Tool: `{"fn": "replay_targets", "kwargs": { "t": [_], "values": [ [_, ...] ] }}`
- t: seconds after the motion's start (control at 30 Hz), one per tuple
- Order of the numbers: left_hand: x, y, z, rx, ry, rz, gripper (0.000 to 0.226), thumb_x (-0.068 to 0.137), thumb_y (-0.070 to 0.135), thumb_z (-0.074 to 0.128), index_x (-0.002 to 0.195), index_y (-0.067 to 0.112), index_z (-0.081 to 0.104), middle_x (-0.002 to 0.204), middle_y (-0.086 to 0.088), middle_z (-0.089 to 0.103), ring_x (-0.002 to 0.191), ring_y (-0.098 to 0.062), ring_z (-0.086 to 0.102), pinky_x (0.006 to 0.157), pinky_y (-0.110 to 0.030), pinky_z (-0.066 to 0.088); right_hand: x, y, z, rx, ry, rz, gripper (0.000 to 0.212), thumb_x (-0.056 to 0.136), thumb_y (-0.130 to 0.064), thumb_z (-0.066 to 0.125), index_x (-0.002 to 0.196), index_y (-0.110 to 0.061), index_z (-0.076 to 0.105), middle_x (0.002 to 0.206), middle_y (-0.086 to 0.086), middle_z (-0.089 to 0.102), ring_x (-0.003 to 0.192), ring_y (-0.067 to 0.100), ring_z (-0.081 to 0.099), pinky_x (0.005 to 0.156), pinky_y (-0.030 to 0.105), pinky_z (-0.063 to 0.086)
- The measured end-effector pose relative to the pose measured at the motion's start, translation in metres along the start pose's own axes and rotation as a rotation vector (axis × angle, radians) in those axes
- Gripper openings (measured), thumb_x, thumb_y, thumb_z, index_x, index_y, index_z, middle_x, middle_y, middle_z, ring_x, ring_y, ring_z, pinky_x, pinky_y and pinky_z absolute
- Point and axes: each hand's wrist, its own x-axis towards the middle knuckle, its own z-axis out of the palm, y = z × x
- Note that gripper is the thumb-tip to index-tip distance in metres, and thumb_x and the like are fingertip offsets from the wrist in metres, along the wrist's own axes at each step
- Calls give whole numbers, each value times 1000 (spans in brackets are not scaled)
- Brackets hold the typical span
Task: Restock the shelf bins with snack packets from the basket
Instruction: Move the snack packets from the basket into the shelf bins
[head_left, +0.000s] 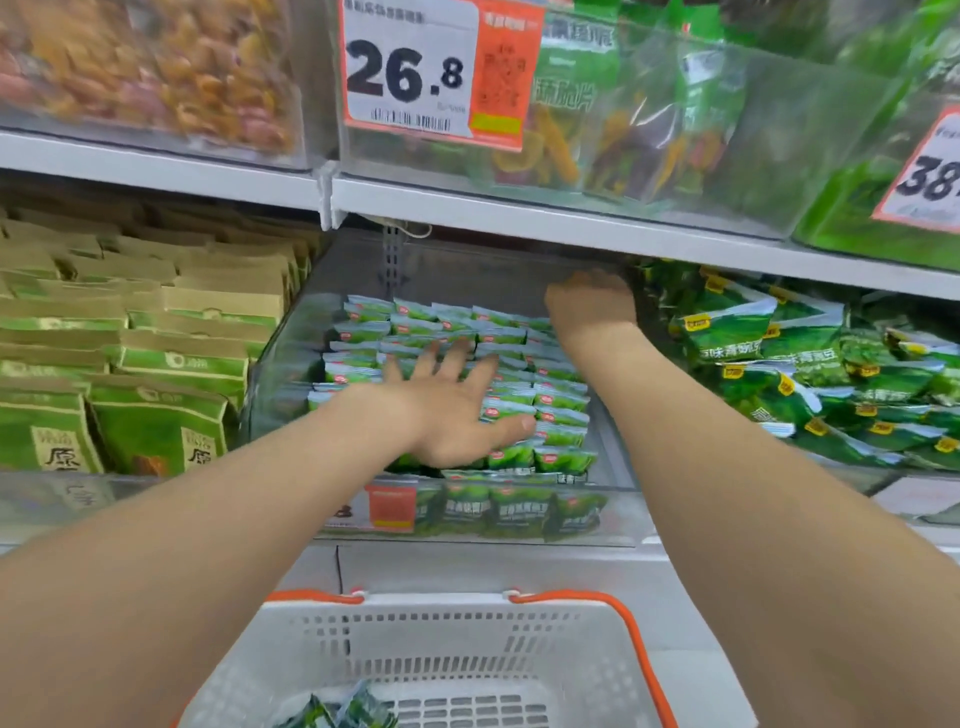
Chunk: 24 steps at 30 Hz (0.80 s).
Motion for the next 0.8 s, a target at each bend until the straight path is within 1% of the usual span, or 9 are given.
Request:
{"fn": "replay_targets", "kwargs": {
  "t": [0.1,0.17,0.33,0.47,0.6,0.7,0.73,0.77,0.8],
  "values": [
    [0,-2,0,12,-25,14,101,86,93,12,163,36,-19,171,0,-27,157,-32,-28,122,-69,-10,4,1,4,92,-65,9,42,101,2,47,140,-9,58,143,19,54,132,42,53,100,50,49],
    [-3,-5,0,13,-37,30,99,87,91,10,163,36,-20,172,1,-26,156,-30,-30,123,-67,-10,4,-3,6,101,-74,-7,43,100,6,47,140,-7,57,141,20,54,129,43,54,97,52,51],
    [-6,-8,1,9,-33,51,96,88,89,9,164,36,-17,173,3,-23,157,-27,-29,125,-65,-8,4,-6,6,135,17,-5,43,96,13,48,136,-1,56,135,23,55,123,43,55,96,48,50],
    [-9,-10,0,11,-14,69,95,91,87,12,164,35,-16,174,1,-20,158,-28,-25,126,-64,-6,0,-11,4,204,-50,48,40,96,13,49,135,4,55,135,25,54,123,42,57,97,44,51],
    [-13,-13,-6,70,12,-3,100,87,91,11,164,35,-18,174,0,-18,159,-36,-20,124,-65,-7,-7,-9,-14,381,-104,228,37,100,2,53,137,6,52,140,25,52,125,38,58,99,40,54],
    [-16,-18,-8,73,-22,-88,104,80,96,6,162,38,-22,172,3,-25,158,-38,-22,123,-68,-10,-23,-17,-25,456,-139,294,33,101,-13,54,130,2,60,137,22,58,123,36,62,95,38,54],
    [-17,-21,-8,69,-22,-97,104,78,98,5,161,40,-23,172,4,-25,158,-38,-21,123,-68,-9,-30,-22,-25,485,-190,287,33,103,-17,51,129,1,61,136,21,60,122,36,62,95,37,53],
    [-18,-23,-7,65,-17,-100,104,77,98,5,161,42,-23,172,5,-25,159,-37,-19,123,-68,-9,-38,-29,-24,522,-254,275,38,106,-21,45,133,3,58,140,21,58,125,37,60,99,38,52],
    [-19,-25,-6,65,-9,-97,104,76,99,4,160,44,-23,172,6,-26,159,-37,-18,123,-68,-9,-45,-34,-21,578,-311,278,46,109,-26,38,142,5,49,146,22,52,131,37,56,105,39,49]
  ]
}}
